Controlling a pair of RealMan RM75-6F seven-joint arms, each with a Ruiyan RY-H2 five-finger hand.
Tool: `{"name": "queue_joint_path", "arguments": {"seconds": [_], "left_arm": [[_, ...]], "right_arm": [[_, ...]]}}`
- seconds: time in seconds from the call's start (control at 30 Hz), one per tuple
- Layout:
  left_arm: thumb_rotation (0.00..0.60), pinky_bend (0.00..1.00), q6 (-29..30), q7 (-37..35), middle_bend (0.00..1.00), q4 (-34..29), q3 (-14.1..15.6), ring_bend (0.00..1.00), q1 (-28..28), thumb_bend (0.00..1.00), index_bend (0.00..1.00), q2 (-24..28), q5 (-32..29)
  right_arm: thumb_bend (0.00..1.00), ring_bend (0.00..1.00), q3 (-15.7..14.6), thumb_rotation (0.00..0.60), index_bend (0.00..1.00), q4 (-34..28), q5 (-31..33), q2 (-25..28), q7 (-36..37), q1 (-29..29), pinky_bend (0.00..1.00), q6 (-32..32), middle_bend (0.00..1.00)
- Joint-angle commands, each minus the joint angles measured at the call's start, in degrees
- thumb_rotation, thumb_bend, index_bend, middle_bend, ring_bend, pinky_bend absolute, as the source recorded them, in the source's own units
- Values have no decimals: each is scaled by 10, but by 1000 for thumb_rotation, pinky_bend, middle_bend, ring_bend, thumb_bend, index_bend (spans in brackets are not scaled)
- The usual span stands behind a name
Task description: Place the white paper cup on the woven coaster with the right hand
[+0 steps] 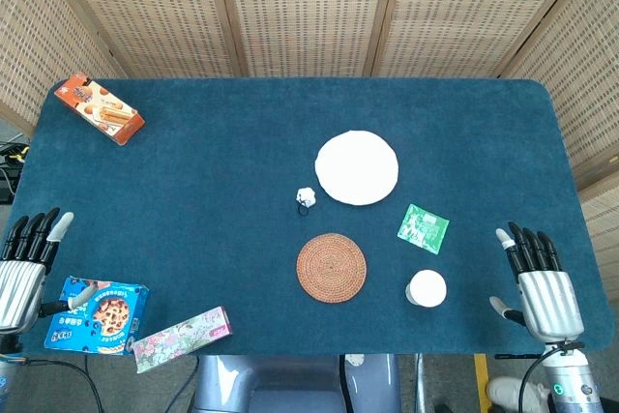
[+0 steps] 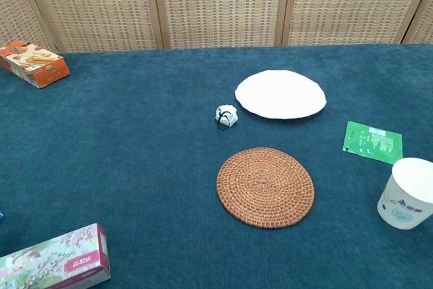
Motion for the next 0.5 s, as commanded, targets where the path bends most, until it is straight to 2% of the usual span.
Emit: {"name": "queue_joint_path", "arguments": {"seconds": [0.03, 0.5], "left_arm": [[0, 0, 1, 1, 0, 0, 0, 0, 0, 78, 0, 0, 1], [0, 0, 3, -5, 0, -2, 0, 0, 1, 80, 0, 2, 4]], "right_arm": [[32, 0, 0, 600, 0, 0, 0, 1, 2, 0, 0, 0, 0], [33, 0, -2, 600, 0, -5, -9, 3, 3, -1, 0, 3, 0]]}}
